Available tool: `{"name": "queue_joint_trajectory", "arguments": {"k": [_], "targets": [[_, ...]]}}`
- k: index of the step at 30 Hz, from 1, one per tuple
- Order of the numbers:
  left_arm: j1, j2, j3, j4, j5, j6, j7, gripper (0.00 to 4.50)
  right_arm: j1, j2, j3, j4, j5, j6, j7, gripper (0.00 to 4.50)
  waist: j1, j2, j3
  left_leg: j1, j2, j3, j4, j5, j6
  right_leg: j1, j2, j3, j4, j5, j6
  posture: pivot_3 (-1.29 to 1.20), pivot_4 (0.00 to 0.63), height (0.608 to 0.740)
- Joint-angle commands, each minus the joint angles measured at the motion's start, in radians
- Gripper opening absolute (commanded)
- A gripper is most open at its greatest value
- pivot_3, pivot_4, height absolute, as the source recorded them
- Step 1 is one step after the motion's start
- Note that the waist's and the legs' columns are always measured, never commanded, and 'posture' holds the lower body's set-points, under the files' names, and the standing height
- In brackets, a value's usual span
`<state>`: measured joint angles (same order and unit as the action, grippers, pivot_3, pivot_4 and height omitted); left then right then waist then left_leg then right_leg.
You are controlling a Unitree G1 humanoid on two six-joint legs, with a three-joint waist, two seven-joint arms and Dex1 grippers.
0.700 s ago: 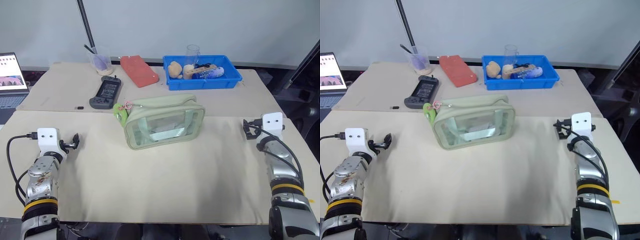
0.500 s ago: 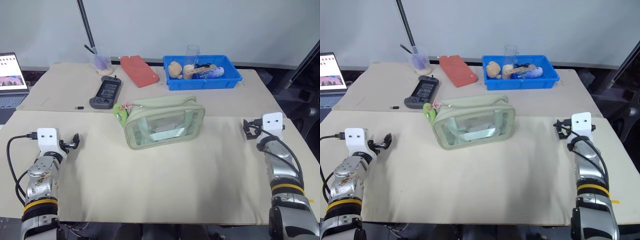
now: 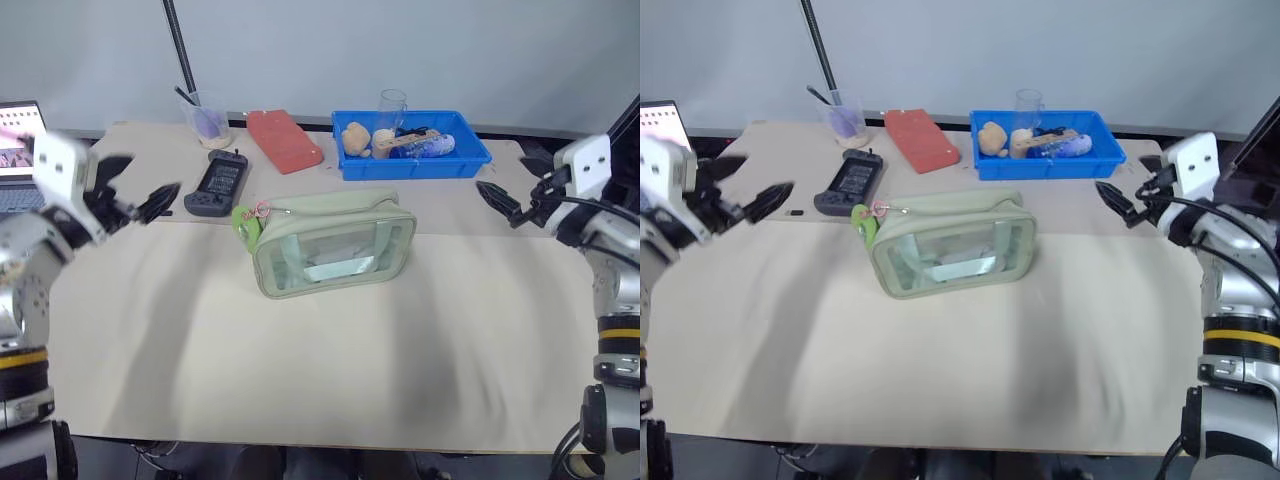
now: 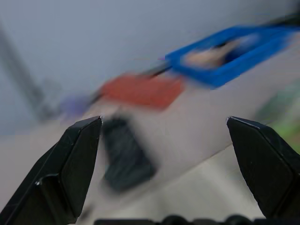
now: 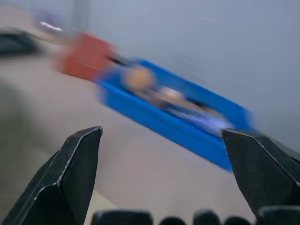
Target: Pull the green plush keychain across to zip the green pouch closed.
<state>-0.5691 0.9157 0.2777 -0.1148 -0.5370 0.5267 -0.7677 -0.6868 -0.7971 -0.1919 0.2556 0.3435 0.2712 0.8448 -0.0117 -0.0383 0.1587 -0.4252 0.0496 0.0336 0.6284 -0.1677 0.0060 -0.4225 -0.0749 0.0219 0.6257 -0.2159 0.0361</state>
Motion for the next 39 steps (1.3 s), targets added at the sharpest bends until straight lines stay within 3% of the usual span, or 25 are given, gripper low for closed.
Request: {"name": "queue_joint_trajectory", "arguments": {"k": [1, 7, 13, 17, 23, 24, 28, 33, 39], "targets": [[-0.106, 0.015, -0.130, -0.126, -0.053, 0.096, -0.095, 4.50, -0.008, -0.063, 0.016, -0.203, 0.111, 0.175, 0.102, 4.47, 0.000, 0.001, 0.000, 0.000, 0.000, 0.001, 0.000, 0.000, 0.000, 0.000, 0.000, 0.001, 0.000, 0.000, 0.001, 0.00, 0.150, 0.740], [-0.220, -0.006, -0.437, -0.212, 0.144, -0.015, -0.230, 4.50, -0.008, -0.072, 0.024, -0.487, 0.243, 0.397, 0.086, 4.47, -0.003, 0.001, 0.001, -0.001, 0.000, 0.001, 0.000, -0.001, 0.001, -0.002, 0.001, 0.001, 0.000, -0.001, 0.001, 0.00, 0.150, 0.740], [-0.256, -0.072, -0.585, -0.101, 0.367, -0.225, -0.261, 4.50, -0.038, -0.030, 0.015, -0.606, 0.273, 0.481, -0.038, 4.47, 0.001, 0.001, 0.001, -0.001, 0.000, 0.001, 0.002, -0.001, 0.001, -0.002, 0.003, 0.003, 0.001, -0.002, 0.000, 0.00, 0.150, 0.740], [-0.262, -0.100, -0.611, -0.027, 0.460, -0.335, -0.273, 3.24, -0.028, -0.043, 0.011, -0.660, 0.287, 0.517, -0.071, 4.50, 0.004, 0.002, 0.001, -0.004, 0.000, 0.001, 0.004, -0.001, 0.001, -0.003, 0.002, 0.003, 0.001, -0.002, 0.000, 0.00, 0.150, 0.740], [-0.266, -0.146, -0.600, 0.050, 0.509, -0.421, -0.283, 0.29, -0.007, -0.066, 0.005, -0.679, 0.293, 0.529, -0.064, 4.50, 0.008, 0.002, 0.001, -0.006, 0.000, 0.001, 0.006, -0.001, 0.002, -0.004, 0.002, 0.003, 0.002, -0.002, 0.001, 0.00, 0.150, 0.740], [-0.268, -0.151, -0.595, 0.063, 0.514, -0.437, -0.284, 0.02, -0.006, -0.072, 0.006, -0.678, 0.291, 0.527, -0.058, 4.50, 0.009, 0.002, 0.001, -0.006, 0.000, 0.001, 0.006, -0.001, 0.002, -0.004, 0.002, 0.002, 0.002, -0.001, 0.001, 0.00, 0.150, 0.740], [-0.283, -0.129, -0.551, 0.151, 0.515, -0.562, -0.318, 0.02, -0.003, -0.092, 0.019, -0.668, 0.286, 0.514, -0.023, 4.50, 0.010, 0.002, 0.001, -0.006, 0.000, 0.001, 0.007, -0.001, 0.002, -0.004, 0.002, 0.002, 0.003, -0.002, 0.001, 0.00, 0.150, 0.740], [-0.290, -0.059, -0.466, 0.246, 0.408, -0.740, -0.468, 0.02, -0.009, -0.115, 0.045, -0.657, 0.288, 0.502, 0.051, 4.50, -0.001, 0.002, 0.001, -0.006, 0.001, 0.001, 0.007, -0.001, 0.003, -0.005, 0.002, 0.003, 0.003, -0.001, 0.001, 0.00, 0.150, 0.740], [-0.236, -0.030, -0.428, 0.242, 0.385, -0.802, -0.536, 0.02, 0.015, -0.124, 0.079, -0.667, 0.288, 0.505, 0.118, 4.50, 0.004, 0.002, 0.001, -0.007, 0.001, 0.001, 0.007, -0.002, 0.003, -0.005, 0.001, 0.002, 0.003, -0.002, 0.001, 0.00, 0.150, 0.740]]}}
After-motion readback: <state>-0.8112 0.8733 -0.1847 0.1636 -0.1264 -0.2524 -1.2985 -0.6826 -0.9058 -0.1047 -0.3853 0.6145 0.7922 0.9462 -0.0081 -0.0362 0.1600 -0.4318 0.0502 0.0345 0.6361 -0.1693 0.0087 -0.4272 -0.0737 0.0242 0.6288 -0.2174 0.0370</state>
